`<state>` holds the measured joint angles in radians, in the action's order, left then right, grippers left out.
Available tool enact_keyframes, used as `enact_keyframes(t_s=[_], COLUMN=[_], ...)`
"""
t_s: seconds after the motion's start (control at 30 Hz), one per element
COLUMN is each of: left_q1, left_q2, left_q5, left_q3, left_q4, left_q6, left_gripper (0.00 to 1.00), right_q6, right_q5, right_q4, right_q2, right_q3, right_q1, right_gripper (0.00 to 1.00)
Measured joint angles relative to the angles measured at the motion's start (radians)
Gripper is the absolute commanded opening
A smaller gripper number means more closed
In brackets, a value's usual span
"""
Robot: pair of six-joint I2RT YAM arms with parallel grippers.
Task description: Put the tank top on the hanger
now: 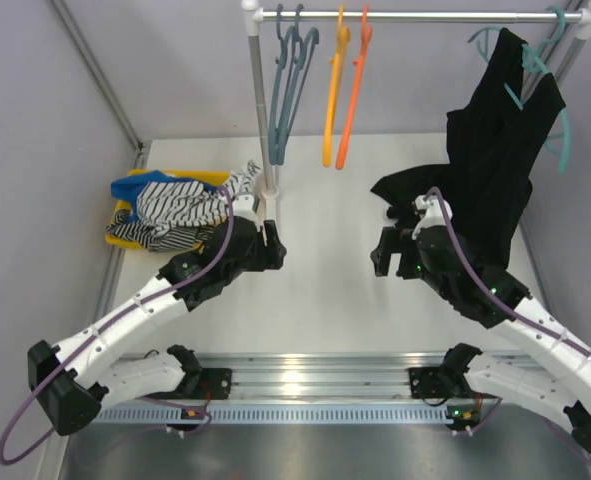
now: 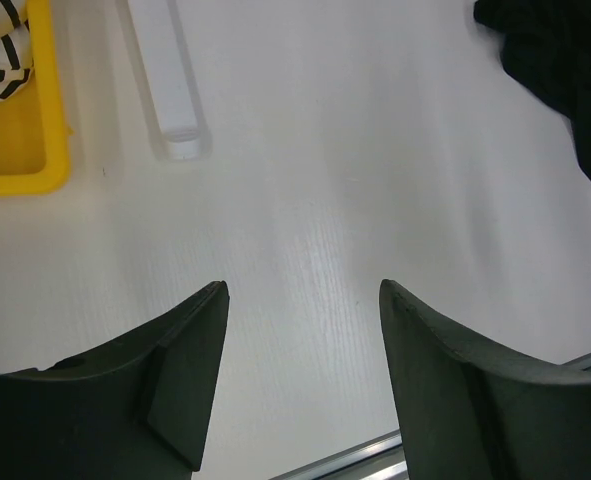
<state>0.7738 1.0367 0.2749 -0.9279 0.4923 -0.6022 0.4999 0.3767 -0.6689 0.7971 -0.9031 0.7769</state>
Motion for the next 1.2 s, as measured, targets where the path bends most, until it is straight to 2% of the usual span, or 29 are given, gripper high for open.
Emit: enact_keyframes(t_s=[0.4, 0.47, 0.53, 0.73, 1.03, 1.2], left_q1=[-0.035, -0.079, -0.15, -0.389, -0.59, -0.712], left_q2=[0.033, 0.064, 0.105, 0.232, 0.33, 0.333], left_q5=[0.069, 0.082, 0.089, 0.113, 0.244, 0.245], left_q3=[-0.054, -0.084, -0.114, -0.198, -0.264, -0.245], left_q4=[0.043, 0.058, 0.063, 0.079, 0.136, 0.137], left_q6=[-0.006, -0.006, -0.006, -0.016, -0.048, -0.068], left_gripper=[0.68, 0.68, 0.79, 0.79, 0.81, 0.8], right_q6=[-0.01, -0.012, -0.018, -0.033, -0.04, -0.044], right_q5=[-0.006, -0.015, -0.023, -0.05, -0.103, -0.127], right_q4=[-0.001, -0.002, -0.002, -0.001, 0.005, 0.031], right_q2=[0.04, 0.056, 0.064, 0.069, 0.078, 0.079], right_q3=[0.0, 0.0, -0.002, -0.01, -0.015, -0.014], right_q1=[0.0, 0.0, 0.0, 0.0, 0.0, 0.0], right_gripper=[1.0, 1.0, 1.0, 1.0, 1.0, 1.0])
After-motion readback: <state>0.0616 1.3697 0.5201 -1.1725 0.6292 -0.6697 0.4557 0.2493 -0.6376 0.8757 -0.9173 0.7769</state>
